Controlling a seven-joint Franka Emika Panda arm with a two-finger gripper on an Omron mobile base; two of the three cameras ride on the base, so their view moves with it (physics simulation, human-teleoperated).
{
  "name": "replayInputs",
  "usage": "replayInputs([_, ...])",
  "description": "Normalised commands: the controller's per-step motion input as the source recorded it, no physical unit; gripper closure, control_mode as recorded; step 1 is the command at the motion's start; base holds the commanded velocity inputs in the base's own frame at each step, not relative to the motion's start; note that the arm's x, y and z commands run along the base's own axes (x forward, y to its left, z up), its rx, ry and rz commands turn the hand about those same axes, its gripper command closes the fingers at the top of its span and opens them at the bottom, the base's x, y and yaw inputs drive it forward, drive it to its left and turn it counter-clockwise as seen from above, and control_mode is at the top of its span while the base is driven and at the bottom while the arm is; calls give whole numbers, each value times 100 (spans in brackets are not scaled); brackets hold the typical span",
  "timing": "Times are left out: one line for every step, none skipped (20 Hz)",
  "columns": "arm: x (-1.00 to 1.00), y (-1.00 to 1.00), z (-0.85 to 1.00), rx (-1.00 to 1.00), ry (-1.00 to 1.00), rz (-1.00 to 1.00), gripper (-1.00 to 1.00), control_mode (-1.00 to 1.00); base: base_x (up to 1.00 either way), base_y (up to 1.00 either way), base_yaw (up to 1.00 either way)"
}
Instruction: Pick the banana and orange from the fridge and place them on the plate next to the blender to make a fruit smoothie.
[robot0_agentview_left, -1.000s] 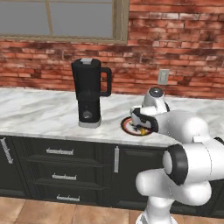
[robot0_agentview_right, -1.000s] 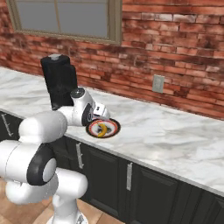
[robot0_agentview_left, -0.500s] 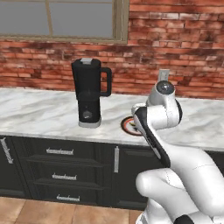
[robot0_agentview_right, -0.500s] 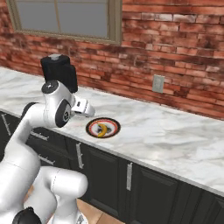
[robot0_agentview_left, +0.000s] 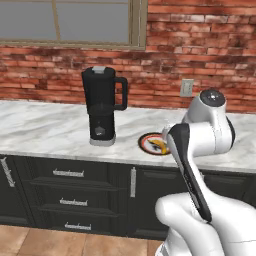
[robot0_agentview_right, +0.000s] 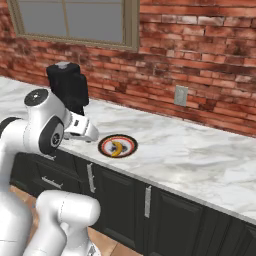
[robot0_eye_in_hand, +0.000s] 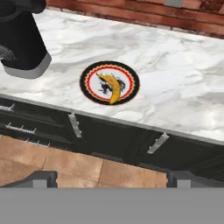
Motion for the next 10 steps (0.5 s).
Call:
replayInputs([0, 0, 0, 0, 0, 0, -100, 100, -100, -3, 23])
replayInputs([0, 0, 0, 0, 0, 0, -100, 100, -100, -19, 31])
replayInputs([0, 0, 0, 0, 0, 0, -100, 100, -100, -32, 38])
replayInputs([0, 0, 0, 0, 0, 0, -100, 100, -100, -36, 51])
replayInputs([0, 0, 0, 0, 0, 0, -100, 100, -100, -38, 65])
replayInputs([0, 0, 0, 0, 0, 0, -100, 100, -100, -30, 76])
replayInputs([0, 0, 0, 0, 0, 0, -100, 100, -97, -30, 84])
replayInputs([0, 0, 0, 0, 0, 0, -100, 100, -91, -25, 86])
replayInputs([0, 0, 0, 0, 0, 0, -100, 100, -92, -29, 86])
replayInputs([0, 0, 0, 0, 0, 0, -100, 100, -92, -31, 87])
